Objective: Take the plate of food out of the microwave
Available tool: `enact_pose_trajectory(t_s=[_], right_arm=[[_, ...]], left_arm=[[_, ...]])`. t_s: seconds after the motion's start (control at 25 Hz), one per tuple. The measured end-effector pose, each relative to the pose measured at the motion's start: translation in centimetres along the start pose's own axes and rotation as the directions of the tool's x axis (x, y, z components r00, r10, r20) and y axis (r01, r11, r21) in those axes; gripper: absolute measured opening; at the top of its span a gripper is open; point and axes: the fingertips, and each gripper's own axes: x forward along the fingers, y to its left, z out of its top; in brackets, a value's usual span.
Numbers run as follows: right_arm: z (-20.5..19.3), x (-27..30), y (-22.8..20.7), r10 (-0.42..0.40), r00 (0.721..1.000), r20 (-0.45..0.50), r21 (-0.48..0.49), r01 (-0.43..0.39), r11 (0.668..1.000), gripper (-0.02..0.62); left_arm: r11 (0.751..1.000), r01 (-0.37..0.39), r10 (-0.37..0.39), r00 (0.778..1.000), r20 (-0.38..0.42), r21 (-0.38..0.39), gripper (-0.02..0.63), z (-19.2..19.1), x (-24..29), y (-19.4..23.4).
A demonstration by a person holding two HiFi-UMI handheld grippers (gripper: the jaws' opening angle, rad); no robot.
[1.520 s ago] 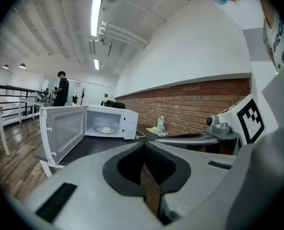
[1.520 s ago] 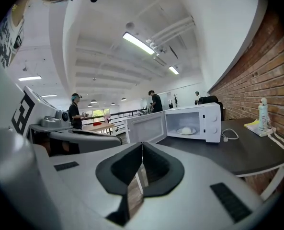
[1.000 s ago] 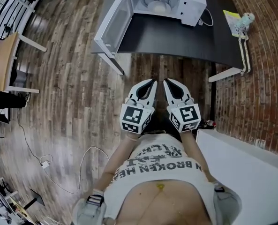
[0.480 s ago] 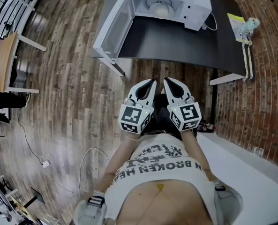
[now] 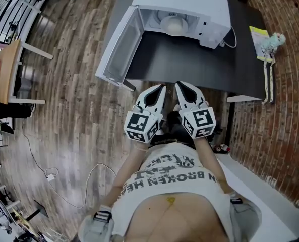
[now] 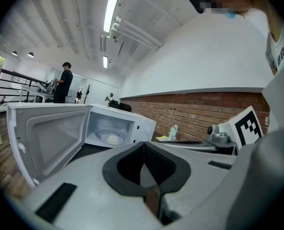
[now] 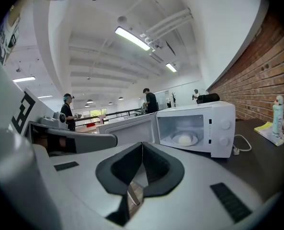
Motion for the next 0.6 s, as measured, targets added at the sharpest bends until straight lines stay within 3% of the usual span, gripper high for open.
enact_pose_trajectory(t_s=[0.24,0.6], right_arm=[[1.0,2.0,-3.3,0.033,0.999,-0.008,0.042,-0.033,0.999,0.009],[2.0,3.5,-8.0,0.05,0.999,-0.01,0.033,-0.05,0.998,0.009]], left_arm=[[1.0,-0.025,0.025,1.0,-0.007,-0.007,0.008,1.3,3.8,0.6],[0.999,-0.031,0.031,1.0,-0.004,0.016,0.008,2.3,8.7,0.2]])
